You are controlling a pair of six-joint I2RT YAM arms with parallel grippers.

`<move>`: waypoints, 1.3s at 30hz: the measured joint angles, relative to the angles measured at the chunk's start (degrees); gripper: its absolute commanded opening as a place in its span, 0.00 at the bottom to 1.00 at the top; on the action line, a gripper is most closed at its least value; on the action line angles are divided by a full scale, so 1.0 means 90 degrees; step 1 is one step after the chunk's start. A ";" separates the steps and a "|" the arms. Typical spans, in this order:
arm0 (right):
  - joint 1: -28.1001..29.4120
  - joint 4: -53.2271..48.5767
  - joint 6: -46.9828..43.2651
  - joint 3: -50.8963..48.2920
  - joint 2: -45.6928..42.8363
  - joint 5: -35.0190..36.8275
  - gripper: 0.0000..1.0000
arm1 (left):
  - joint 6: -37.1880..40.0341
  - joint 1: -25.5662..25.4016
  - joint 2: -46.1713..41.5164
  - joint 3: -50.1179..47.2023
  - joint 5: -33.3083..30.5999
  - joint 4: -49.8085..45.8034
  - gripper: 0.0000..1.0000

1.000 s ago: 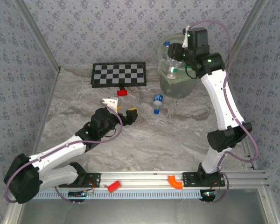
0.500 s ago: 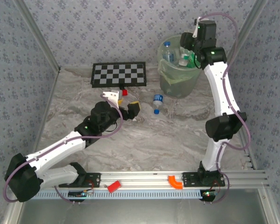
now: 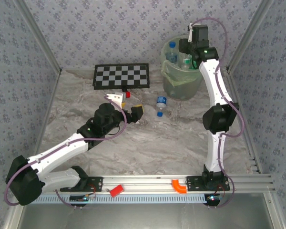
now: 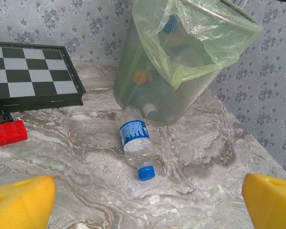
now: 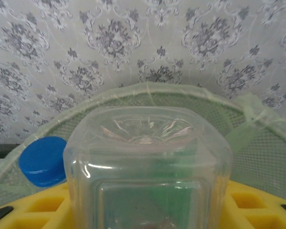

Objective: Put the plastic bottles in the bin

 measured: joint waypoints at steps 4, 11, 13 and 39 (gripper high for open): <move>0.0000 -0.0206 -0.0063 0.0095 0.0092 -0.0019 0.72 | -0.0029 0.0000 0.0029 0.0000 0.0000 -0.0017 1.00; 0.0000 -0.0330 -0.0078 0.0119 0.0104 0.0032 0.78 | -0.0029 0.0000 0.0029 0.0000 0.0000 -0.0039 1.00; 0.0000 -0.0333 -0.0078 0.0126 0.0102 0.0051 0.81 | -0.0034 0.0000 0.0029 0.0000 0.0000 -0.0039 1.00; -0.0007 -0.0138 -0.0053 -0.0386 -0.0403 -0.0058 0.47 | -0.0146 0.0000 0.0029 0.0000 0.0000 -0.0036 1.00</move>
